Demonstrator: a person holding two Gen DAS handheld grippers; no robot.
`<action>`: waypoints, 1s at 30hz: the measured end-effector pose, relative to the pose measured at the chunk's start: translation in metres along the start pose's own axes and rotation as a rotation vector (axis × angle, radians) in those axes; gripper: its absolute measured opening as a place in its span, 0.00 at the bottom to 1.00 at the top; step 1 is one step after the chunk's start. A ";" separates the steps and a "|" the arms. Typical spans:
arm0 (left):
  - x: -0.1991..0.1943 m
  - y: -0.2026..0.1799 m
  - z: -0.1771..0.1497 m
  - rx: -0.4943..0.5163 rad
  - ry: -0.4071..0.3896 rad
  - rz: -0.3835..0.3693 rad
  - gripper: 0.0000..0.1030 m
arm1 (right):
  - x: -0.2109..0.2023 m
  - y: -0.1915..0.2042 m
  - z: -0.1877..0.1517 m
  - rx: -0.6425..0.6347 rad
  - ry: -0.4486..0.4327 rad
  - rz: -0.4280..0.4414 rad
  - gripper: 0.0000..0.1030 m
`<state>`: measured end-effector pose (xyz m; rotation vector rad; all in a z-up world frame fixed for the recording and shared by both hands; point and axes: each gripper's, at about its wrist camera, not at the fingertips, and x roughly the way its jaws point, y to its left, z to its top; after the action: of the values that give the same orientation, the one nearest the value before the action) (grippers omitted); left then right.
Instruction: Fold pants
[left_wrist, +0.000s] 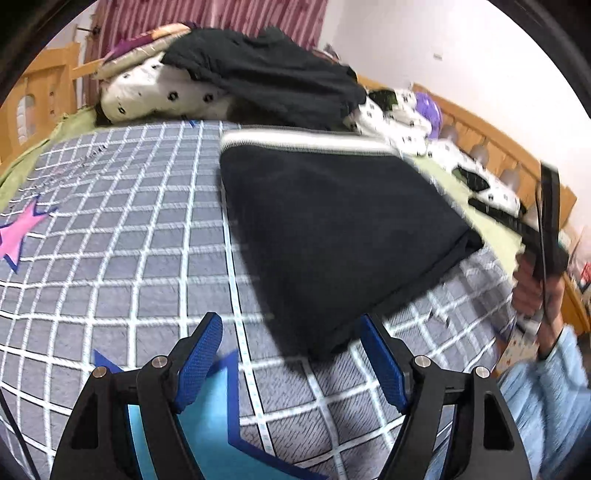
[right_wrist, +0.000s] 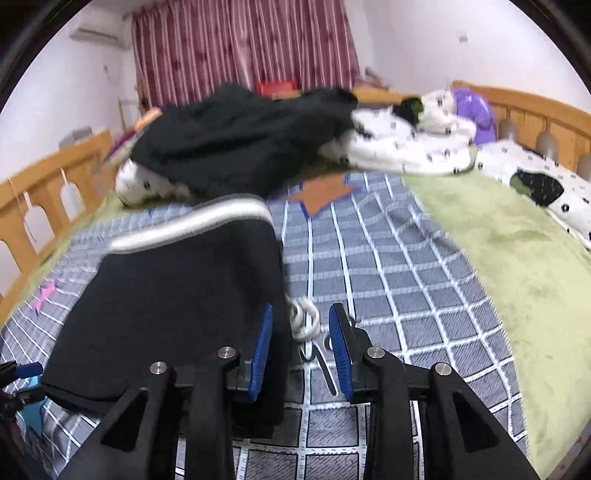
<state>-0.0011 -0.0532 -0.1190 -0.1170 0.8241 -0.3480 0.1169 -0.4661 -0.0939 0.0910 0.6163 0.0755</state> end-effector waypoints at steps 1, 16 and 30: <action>0.002 -0.001 0.009 -0.003 -0.002 0.020 0.72 | 0.000 0.000 -0.001 -0.001 -0.013 0.018 0.31; 0.073 0.010 0.032 -0.113 0.140 0.006 0.74 | 0.031 0.000 -0.014 0.052 0.200 0.035 0.34; 0.162 0.068 0.096 -0.323 0.163 -0.158 0.67 | 0.163 0.016 0.062 -0.009 0.396 0.137 0.64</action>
<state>0.1889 -0.0492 -0.1831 -0.4614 1.0312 -0.3740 0.2846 -0.4386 -0.1350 0.1108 1.0051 0.2330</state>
